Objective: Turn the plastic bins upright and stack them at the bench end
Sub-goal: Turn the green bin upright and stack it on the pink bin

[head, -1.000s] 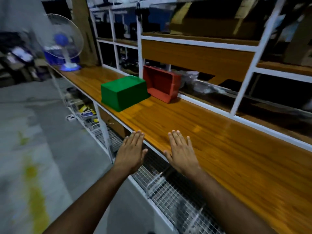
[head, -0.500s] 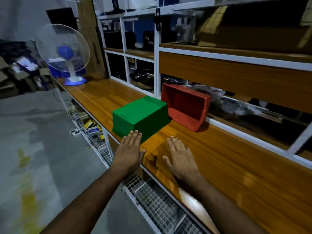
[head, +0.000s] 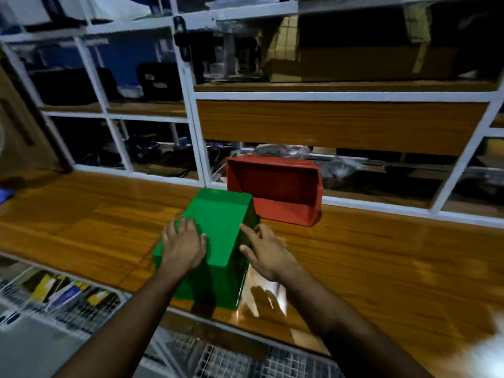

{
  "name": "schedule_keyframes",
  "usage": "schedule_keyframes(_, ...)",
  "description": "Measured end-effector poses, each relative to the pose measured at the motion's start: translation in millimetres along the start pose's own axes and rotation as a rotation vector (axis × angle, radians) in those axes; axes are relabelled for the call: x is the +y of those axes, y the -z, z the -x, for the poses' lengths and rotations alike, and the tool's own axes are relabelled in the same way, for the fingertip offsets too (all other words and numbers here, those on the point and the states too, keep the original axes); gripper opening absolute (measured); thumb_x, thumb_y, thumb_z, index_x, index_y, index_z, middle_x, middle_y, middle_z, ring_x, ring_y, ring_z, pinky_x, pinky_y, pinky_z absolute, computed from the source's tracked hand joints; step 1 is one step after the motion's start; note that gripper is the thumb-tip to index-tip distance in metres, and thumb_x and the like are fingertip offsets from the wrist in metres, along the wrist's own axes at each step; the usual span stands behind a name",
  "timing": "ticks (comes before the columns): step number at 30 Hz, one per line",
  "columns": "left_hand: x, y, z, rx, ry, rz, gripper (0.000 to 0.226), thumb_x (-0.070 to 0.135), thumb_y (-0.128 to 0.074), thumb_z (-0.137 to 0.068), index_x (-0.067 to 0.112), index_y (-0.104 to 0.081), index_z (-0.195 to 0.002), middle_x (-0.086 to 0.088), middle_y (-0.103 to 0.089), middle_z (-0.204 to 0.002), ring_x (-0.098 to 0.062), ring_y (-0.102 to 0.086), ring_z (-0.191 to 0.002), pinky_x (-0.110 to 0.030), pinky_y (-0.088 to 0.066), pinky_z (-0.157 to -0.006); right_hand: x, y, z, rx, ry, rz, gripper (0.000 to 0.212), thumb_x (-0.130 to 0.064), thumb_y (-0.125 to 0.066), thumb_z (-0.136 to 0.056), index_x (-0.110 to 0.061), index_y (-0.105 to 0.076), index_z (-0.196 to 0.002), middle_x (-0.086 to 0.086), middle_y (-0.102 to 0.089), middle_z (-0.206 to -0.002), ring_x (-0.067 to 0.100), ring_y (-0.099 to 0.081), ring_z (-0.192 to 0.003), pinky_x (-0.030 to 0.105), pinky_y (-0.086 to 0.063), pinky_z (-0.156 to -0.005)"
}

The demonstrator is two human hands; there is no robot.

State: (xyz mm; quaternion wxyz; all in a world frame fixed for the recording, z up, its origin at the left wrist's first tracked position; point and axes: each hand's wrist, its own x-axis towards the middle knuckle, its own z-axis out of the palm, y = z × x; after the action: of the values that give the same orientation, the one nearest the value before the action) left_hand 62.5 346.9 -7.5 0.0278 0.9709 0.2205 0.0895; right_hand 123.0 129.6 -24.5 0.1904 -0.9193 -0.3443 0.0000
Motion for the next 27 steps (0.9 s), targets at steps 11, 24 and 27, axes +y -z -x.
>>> schedule_keyframes(11,-3,-1,-15,-0.2,0.027,0.357,0.062,0.041,-0.053,-0.092,0.009,-0.032,-0.142,-0.018,-0.041,-0.136,-0.035,-0.046,-0.122,-0.044,-0.043,-0.098,5,3,11,0.024,-0.226,-0.301,0.039,-0.049,-0.037,-0.098,-0.027,-0.039,-0.13,0.009,-0.038,-0.137,0.031,-0.052,-0.118,0.042,-0.045,-0.099)
schedule_keyframes(24,127,-21,31,-0.425,-0.225,0.852,0.054,0.031,-0.069,-0.084,0.014,-0.048,-0.131,-0.005,-0.064,-0.101,-0.026,-0.066,-0.091,-0.049,-0.057,-0.079,118,64,135,0.21,-0.553,-0.403,0.03,-0.032,-0.052,-0.095,-0.023,-0.038,-0.12,0.003,-0.064,-0.113,0.026,-0.069,-0.091,0.044,-0.057,-0.08)
schedule_keyframes(27,146,-26,40,-0.411,-0.239,0.917,0.051,0.028,-0.067,-0.087,0.014,-0.048,-0.133,-0.004,-0.062,-0.104,-0.025,-0.065,-0.093,-0.048,-0.056,-0.081,126,70,150,0.233,-0.613,-0.508,0.037,-0.031,-0.053,-0.097,-0.016,-0.043,-0.13,-0.001,-0.061,-0.114,0.024,-0.066,-0.104,0.04,-0.055,-0.088)
